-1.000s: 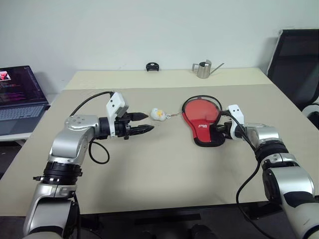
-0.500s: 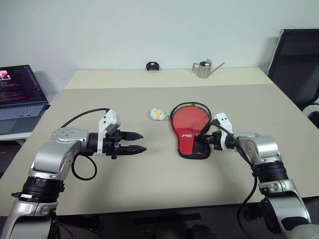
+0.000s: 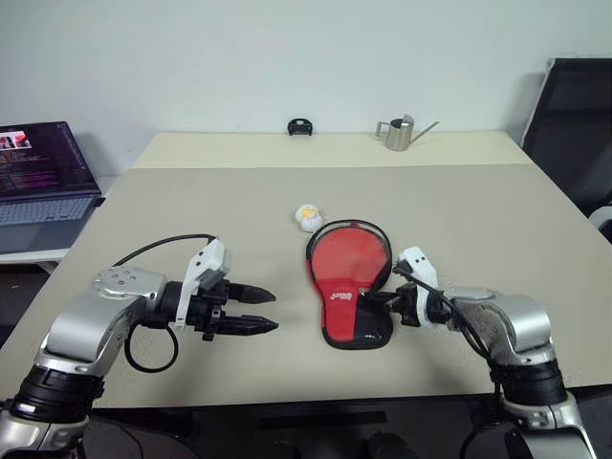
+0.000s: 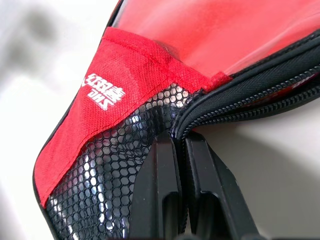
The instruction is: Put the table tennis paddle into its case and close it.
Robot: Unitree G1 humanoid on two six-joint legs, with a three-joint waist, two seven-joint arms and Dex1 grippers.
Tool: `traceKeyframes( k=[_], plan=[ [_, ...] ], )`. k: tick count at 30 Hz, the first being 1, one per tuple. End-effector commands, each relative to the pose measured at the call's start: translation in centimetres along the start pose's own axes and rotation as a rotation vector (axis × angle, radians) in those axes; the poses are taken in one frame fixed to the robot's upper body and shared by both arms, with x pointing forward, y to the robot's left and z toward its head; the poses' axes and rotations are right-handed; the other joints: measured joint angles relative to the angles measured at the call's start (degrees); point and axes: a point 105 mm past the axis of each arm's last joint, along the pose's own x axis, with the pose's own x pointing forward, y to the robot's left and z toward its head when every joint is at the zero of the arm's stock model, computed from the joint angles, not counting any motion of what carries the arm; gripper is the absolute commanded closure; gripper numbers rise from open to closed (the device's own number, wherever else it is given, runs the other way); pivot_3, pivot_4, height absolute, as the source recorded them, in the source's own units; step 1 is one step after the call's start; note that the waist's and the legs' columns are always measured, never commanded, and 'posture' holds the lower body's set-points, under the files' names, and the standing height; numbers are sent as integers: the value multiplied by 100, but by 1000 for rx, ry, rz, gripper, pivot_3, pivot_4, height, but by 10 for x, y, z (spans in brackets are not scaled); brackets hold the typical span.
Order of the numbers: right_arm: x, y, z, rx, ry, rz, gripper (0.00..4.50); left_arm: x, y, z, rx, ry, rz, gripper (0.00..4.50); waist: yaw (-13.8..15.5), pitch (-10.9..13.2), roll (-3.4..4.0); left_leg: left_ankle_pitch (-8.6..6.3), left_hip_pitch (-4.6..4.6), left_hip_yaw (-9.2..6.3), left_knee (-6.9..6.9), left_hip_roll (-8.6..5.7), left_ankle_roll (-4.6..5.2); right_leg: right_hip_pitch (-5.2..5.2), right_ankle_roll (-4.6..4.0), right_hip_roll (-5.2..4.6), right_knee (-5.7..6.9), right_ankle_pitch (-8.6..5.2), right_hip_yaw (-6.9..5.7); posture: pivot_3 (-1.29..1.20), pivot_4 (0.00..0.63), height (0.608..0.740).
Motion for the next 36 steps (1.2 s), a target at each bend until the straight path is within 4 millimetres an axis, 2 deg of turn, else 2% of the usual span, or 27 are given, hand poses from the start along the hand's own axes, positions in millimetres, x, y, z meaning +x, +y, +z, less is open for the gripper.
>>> traceKeyframes(
  k=[1,8,16,36],
  plan=[
    [-4,25,-5,5,2,76,4451,-3,-8,9,37,-6,-22,1625,1,0,0,0,1,-1,0,0,0,1,0,0,0,0,-1,0,150,740],
    [-11,37,-21,70,22,80,4451,-1,-10,8,29,-1,-37,1625,13,0,0,0,4,-6,0,0,0,7,0,0,-1,0,-8,0,150,740],
    [-12,44,-28,122,13,74,4451,3,-9,9,28,1,-55,1625,19,0,0,0,5,-7,0,-1,0,8,0,1,-1,0,-9,0,150,740],
    [-21,23,-46,212,18,-59,4451,5,-7,10,42,7,-53,1625,66,0,0,0,5,-9,0,-2,0,13,0,1,-5,-1,-12,0,150,740]
  ],
)
